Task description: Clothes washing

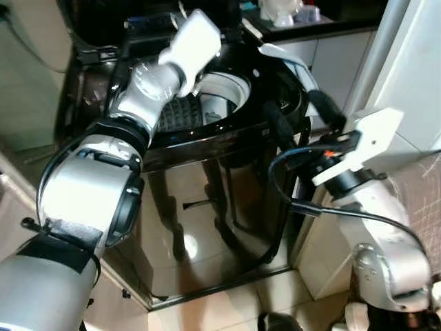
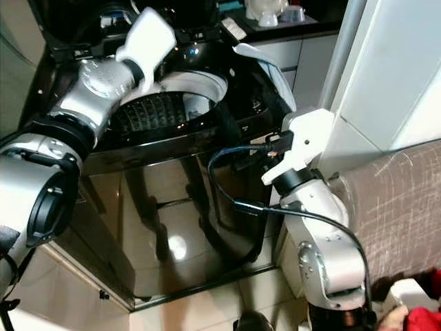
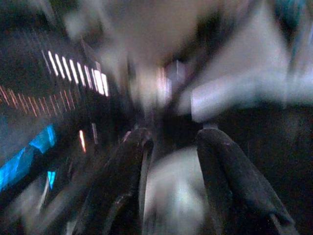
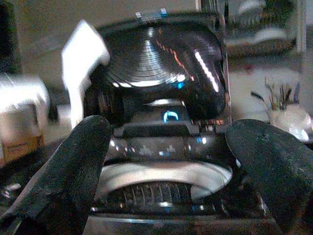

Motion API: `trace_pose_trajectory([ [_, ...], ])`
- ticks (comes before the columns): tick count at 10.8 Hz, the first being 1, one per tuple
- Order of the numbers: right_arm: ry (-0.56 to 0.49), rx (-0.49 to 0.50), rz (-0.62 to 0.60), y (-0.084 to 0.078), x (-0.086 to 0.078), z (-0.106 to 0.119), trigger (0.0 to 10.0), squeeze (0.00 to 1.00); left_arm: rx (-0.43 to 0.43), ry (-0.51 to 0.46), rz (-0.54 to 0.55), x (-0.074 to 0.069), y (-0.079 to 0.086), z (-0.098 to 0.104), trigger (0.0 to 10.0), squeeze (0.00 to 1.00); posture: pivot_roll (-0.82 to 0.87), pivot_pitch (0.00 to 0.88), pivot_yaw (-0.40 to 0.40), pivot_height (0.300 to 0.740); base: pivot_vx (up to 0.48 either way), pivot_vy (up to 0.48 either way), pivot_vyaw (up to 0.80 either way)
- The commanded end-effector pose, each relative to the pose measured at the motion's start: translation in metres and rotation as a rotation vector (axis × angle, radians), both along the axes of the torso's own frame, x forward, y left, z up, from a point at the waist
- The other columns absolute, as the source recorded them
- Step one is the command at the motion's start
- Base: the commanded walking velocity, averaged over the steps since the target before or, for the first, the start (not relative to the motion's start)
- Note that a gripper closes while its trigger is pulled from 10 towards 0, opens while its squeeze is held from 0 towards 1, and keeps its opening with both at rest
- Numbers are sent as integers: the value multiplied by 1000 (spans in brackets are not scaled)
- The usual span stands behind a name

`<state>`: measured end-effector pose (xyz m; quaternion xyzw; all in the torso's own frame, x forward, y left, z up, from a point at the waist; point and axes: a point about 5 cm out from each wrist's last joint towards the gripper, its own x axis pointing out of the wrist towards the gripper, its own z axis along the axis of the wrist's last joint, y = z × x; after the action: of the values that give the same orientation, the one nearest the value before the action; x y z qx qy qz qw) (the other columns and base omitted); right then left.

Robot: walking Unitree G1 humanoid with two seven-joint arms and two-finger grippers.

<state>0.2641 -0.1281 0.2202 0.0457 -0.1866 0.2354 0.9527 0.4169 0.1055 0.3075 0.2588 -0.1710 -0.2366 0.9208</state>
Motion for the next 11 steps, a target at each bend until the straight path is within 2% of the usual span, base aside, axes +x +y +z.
trace_pose_trajectory([
  [1, -2, -3, 11, 3, 2, -2, 10000, 0, -88, -109, -57, -9, 10, 21, 10000, 0, -228, 0, 82, 736, 0, 0, 0],
  [2, 3, -4, 6, 3, 4, -5, 10000, 0, -149, -160, -79, -21, 18, 18, 10000, 0, -207, 0, 72, 736, 0, 0, 0],
  [3, 15, 1, -9, 1, 7, -10, 10000, 0, -210, -158, -67, -37, 27, 1, 10000, 0, -177, 0, 54, 736, 0, 0, 0],
  [4, 31, -9, -37, 0, 13, -18, 10000, 0, -287, -108, -20, -53, 32, -27, 10000, 0, -156, 0, 36, 736, 0, 0, 0],
  [5, 63, -29, -54, 0, 25, -30, 10000, 0, -378, -37, 63, -76, 33, -69, 10000, 0, -121, 0, 5, 736, 0, 0, 0],
  [6, 101, -80, -70, 0, 35, -42, 10000, 0, -435, 57, 59, -89, 31, -91, 10000, 0, -93, 0, -23, 736, 0, 0, 0],
  [7, 184, -68, -118, -9, 47, -60, 10000, 0, -456, 121, 84, -105, 27, -114, 10000, 0, -70, 0, -47, 736, 0, 0, 0],
  [8, 167, -78, -120, -7, 50, -59, 10000, 0, -456, 183, 161, -117, 32, -134, 10000, 0, -64, 0, -57, 736, 0, 0, 0],
  [9, 156, -81, -133, -6, 49, -60, 10000, 0, -416, 284, 228, -124, 35, -159, 10000, 0, -51, 0, -66, 736, 0, 0, 0],
  [10, 168, -73, -145, -7, 48, -65, 10000, 0, -421, 350, 227, -128, 35, -172, 10000, 0, -53, 0, -64, 736, 0, 0, 0],
  [11, 188, -69, -151, -6, 47, -74, 10000, 0, -448, 384, 228, -132, 36, -175, 10000, 0, -61, 0, -54, 736, 0, 0, 0],
])
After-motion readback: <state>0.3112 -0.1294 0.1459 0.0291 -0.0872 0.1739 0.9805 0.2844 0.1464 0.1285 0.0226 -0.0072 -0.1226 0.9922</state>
